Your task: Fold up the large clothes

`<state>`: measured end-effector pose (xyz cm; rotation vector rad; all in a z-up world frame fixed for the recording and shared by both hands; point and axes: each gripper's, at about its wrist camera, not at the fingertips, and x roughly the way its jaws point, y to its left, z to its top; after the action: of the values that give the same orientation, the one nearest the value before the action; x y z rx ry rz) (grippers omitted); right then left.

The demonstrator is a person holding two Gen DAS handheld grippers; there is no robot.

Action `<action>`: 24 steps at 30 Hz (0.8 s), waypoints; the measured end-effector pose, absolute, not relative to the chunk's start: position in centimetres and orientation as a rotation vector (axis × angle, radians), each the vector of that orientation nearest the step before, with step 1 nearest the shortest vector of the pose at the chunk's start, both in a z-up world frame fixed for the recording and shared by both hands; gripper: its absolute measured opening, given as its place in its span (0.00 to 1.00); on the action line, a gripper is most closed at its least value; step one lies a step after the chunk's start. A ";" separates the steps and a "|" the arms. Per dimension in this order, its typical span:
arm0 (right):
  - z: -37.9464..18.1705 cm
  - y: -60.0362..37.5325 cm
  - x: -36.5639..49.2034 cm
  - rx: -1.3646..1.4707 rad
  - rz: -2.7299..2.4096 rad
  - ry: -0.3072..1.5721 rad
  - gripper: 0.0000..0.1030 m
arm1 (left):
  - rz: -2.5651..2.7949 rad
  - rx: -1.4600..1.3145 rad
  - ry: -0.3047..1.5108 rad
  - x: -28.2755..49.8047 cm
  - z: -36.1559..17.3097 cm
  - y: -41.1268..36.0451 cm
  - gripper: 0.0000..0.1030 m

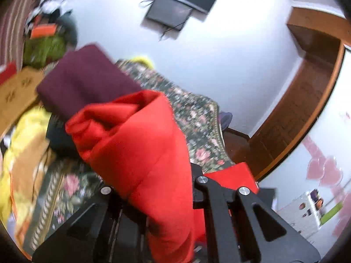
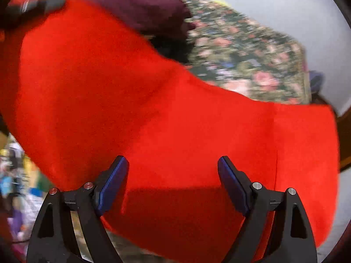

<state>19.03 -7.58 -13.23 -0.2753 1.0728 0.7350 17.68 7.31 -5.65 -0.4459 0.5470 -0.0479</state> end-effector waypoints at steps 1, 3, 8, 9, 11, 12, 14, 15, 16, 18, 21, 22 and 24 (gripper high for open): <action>-13.0 -7.6 19.1 -0.253 0.762 1.080 0.80 | -0.056 -0.420 0.543 18.2 -5.0 6.3 0.08; -12.4 -8.5 19.0 -0.204 0.774 1.069 0.80 | -0.085 -0.393 0.543 18.9 -3.9 4.7 0.08; -9.6 -15.0 19.5 -0.102 0.639 0.977 0.80 | -0.187 -0.332 0.558 20.0 -2.9 0.7 0.08; -9.2 -16.3 19.7 -0.087 0.606 0.963 0.80 | -0.211 -0.316 0.568 20.5 -2.9 -0.6 0.08; -8.4 -19.9 19.8 -0.048 0.512 0.930 0.80 | -0.258 -0.278 0.598 21.3 -3.3 -3.1 0.08; -8.1 -21.6 19.8 -0.038 0.460 0.918 0.80 | -0.280 -0.252 0.620 21.7 -3.8 -4.6 0.08; -7.8 -24.2 19.6 -0.030 0.379 0.902 0.80 | -0.318 -0.200 0.685 22.4 -5.4 -7.6 0.08; -7.6 -25.4 19.3 -0.024 0.350 0.897 0.80 | -0.332 -0.179 0.718 22.8 -6.3 -8.8 0.08; -7.6 -26.4 19.1 -0.017 0.326 0.895 0.80 | -0.349 -0.152 0.766 23.1 -7.5 -10.2 0.08; -7.6 -28.0 18.8 -0.001 0.293 0.894 0.80 | -0.388 -0.115 0.875 23.5 -10.2 -12.4 0.08; -7.7 -29.5 18.4 0.015 0.262 0.894 0.80 | -0.451 -0.112 1.000 23.1 -13.4 -13.8 0.20; -7.6 -29.8 18.3 0.020 0.256 0.892 0.80 | -0.470 -0.122 1.021 22.8 -13.8 -13.9 0.24; -7.3 -30.3 17.9 0.033 0.252 0.889 0.80 | -0.487 -0.125 1.020 22.2 -13.6 -13.8 0.30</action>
<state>17.90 -30.27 -7.32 0.0331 0.8890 0.2517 22.20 -13.81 -13.57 -0.1245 1.0200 -0.4875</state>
